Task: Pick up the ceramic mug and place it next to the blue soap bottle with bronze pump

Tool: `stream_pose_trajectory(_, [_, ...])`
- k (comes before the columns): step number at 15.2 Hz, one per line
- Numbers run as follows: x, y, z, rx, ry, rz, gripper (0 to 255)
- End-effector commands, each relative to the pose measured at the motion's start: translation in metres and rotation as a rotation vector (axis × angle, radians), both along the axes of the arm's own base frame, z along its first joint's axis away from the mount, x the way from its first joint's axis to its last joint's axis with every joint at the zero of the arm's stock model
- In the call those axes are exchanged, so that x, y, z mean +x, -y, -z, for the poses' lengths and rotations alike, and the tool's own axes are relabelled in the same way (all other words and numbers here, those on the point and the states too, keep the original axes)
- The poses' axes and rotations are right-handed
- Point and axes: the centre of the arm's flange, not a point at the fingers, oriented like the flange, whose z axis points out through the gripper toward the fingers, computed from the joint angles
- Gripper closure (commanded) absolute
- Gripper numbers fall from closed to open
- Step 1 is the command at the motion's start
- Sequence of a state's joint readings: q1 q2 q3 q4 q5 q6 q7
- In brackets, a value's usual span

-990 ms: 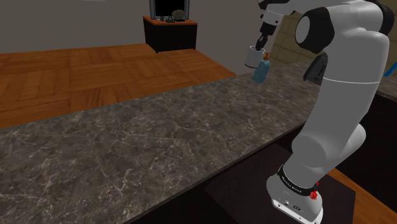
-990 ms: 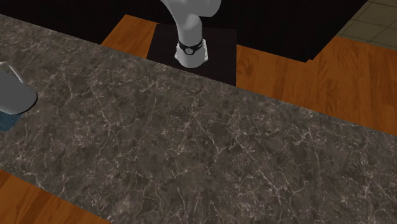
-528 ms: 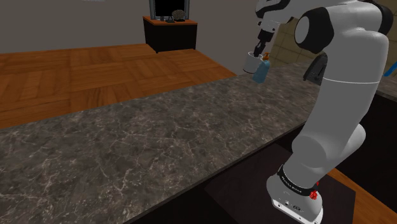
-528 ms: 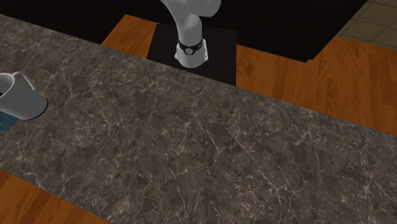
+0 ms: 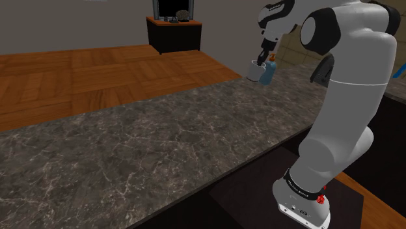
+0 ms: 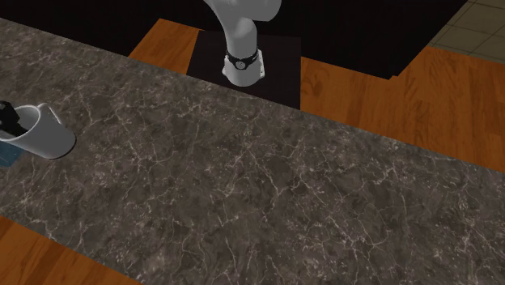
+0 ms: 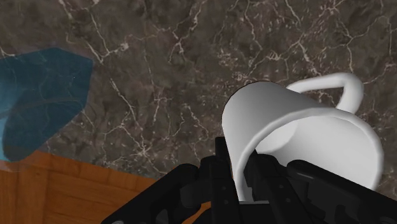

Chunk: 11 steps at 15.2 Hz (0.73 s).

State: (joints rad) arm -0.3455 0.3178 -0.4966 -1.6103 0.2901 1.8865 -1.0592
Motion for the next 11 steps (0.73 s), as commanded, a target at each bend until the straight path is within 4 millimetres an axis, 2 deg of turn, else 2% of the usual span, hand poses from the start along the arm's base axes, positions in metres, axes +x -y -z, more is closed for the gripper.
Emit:
stream_pose_trajectory(1, [-0.001, 0.001, 0.010, -0.001, 0.001, 0.000, 255])
stream_pose_trajectory(11, [-0.001, 0.001, 0.063, -0.001, 0.001, 0.000, 255])
